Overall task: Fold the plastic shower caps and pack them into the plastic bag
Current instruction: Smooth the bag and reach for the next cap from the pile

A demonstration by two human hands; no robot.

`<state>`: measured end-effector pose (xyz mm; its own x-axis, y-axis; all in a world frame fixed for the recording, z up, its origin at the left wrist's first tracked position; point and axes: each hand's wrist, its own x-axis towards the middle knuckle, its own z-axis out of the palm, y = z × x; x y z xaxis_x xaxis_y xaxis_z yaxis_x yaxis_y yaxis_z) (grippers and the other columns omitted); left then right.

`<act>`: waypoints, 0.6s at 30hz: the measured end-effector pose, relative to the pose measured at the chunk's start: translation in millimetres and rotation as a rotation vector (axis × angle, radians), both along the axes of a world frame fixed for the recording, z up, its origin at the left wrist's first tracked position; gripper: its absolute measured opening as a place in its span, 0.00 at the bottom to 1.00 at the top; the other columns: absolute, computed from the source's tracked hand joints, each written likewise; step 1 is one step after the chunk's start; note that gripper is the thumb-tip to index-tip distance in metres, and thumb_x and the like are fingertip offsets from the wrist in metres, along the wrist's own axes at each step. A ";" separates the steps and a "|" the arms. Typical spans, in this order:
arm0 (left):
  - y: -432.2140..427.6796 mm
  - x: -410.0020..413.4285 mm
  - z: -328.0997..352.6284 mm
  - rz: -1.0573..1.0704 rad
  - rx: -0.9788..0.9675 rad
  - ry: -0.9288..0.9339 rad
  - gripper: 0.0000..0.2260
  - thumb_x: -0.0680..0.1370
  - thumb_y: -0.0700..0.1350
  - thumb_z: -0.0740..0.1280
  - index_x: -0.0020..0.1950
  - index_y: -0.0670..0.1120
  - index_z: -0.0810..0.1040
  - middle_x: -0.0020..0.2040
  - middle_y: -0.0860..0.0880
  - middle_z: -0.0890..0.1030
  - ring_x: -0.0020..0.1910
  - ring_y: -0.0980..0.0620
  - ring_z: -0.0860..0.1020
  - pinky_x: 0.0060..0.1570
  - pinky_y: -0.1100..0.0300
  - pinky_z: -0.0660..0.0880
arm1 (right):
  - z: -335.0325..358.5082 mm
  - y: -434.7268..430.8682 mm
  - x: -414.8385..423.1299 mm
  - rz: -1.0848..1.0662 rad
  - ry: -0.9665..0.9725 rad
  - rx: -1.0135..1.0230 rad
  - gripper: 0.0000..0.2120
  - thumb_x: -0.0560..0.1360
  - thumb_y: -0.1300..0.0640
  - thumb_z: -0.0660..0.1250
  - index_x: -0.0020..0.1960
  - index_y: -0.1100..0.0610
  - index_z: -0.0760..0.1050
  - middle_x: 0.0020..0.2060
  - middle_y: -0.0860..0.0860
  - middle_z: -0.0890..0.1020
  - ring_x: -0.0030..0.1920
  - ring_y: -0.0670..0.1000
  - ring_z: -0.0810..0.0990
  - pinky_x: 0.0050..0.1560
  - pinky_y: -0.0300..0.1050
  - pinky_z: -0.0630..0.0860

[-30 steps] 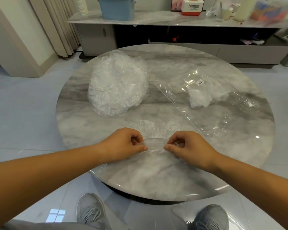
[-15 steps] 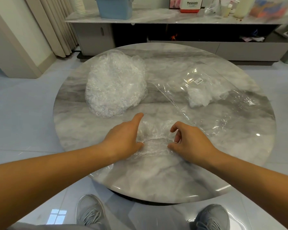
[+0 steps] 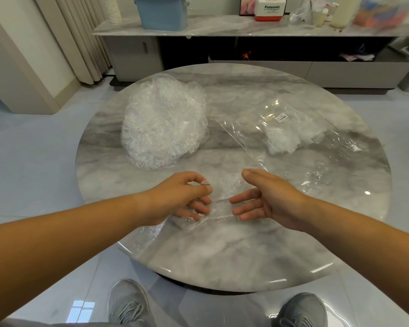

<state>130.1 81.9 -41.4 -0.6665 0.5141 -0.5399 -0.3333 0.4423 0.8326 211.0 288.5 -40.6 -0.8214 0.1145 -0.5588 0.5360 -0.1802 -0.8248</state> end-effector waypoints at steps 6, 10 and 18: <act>-5.2 -1.8 -2.0 -0.071 0.024 0.057 0.12 0.81 0.45 0.68 0.55 0.36 0.81 0.52 0.40 0.86 0.52 0.44 0.85 0.58 0.44 0.80 | 1.7 3.0 3.2 -0.003 0.085 0.088 0.18 0.81 0.47 0.66 0.68 0.52 0.70 0.48 0.64 0.85 0.40 0.64 0.86 0.36 0.54 0.84; -4.6 2.8 -0.2 -0.178 -0.014 0.174 0.12 0.81 0.45 0.68 0.53 0.35 0.82 0.50 0.41 0.86 0.52 0.45 0.85 0.59 0.48 0.80 | 3.3 2.1 4.7 0.085 0.088 0.100 0.18 0.81 0.43 0.65 0.69 0.43 0.68 0.47 0.64 0.86 0.38 0.63 0.84 0.32 0.50 0.82; -6.9 -2.6 -2.9 -0.027 0.005 0.077 0.14 0.82 0.47 0.67 0.53 0.34 0.82 0.48 0.37 0.84 0.42 0.47 0.83 0.51 0.50 0.83 | -0.6 -0.6 16.3 0.136 0.173 0.189 0.28 0.80 0.39 0.60 0.47 0.66 0.79 0.44 0.65 0.85 0.38 0.61 0.84 0.38 0.53 0.82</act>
<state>127.4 75.0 -44.3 -0.6915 0.5353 -0.4850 -0.2564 0.4459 0.8576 227.3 287.9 -41.2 -0.9175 0.0851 -0.3886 0.3934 0.0490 -0.9181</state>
